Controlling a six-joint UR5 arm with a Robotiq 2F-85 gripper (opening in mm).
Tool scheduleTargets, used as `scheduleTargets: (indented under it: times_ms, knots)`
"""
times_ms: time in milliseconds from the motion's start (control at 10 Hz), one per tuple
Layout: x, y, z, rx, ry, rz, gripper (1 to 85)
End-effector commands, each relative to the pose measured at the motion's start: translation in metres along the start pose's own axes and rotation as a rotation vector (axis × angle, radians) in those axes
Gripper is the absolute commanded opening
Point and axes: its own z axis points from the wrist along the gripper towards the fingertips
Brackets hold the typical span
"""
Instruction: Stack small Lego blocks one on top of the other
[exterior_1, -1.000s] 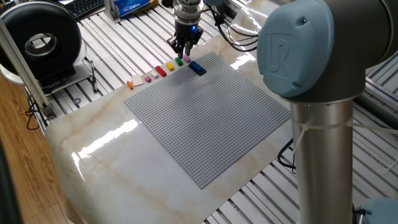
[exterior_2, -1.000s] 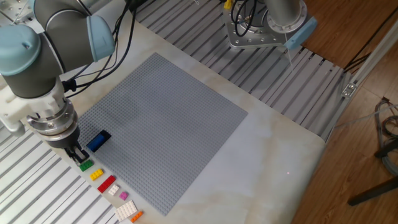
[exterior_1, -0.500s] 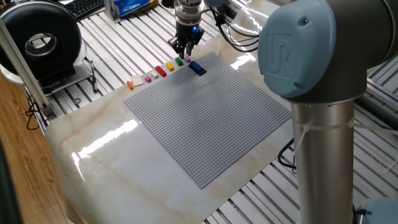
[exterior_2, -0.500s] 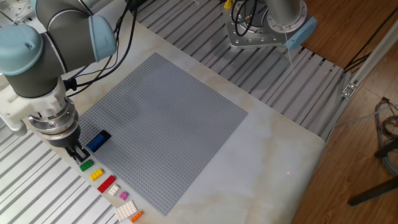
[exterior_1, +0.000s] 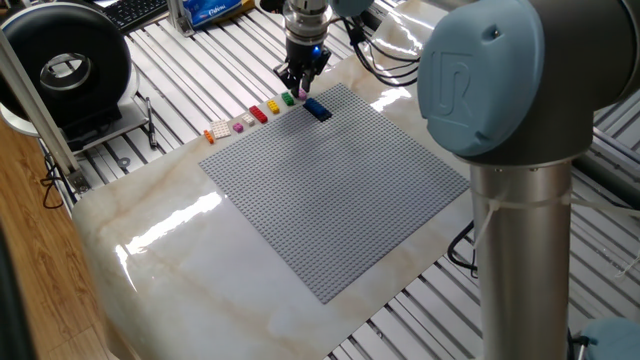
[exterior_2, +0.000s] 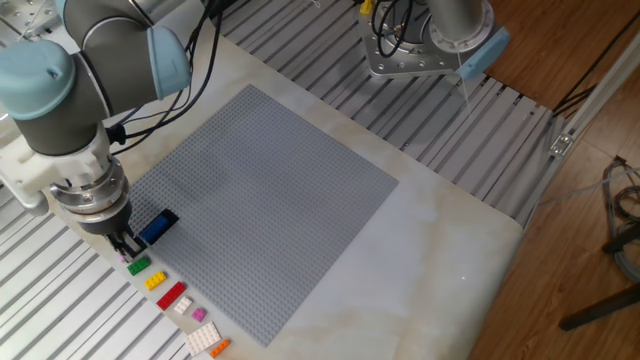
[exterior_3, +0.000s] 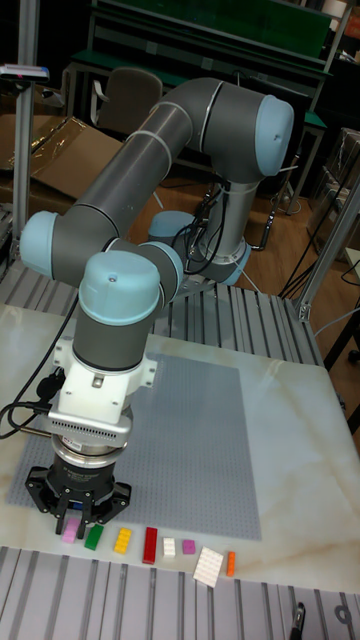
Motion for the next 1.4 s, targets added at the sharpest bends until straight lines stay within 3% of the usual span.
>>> scheduleTargets:
  times_ms: [0, 200, 600, 800, 1300]
  knots:
    - [0.001, 0.001, 0.0, -0.013, -0.002, 0.013, 31.0]
    - [0.002, 0.004, 0.001, -0.021, 0.002, 0.028, 27.0]
    - [0.007, 0.003, 0.0, -0.021, 0.03, 0.049, 8.3]
    - [0.007, -0.005, -0.004, 0.002, 0.046, 0.045, 1.0]
    - [0.0, -0.002, -0.013, 0.025, 0.049, 0.04, 1.0]
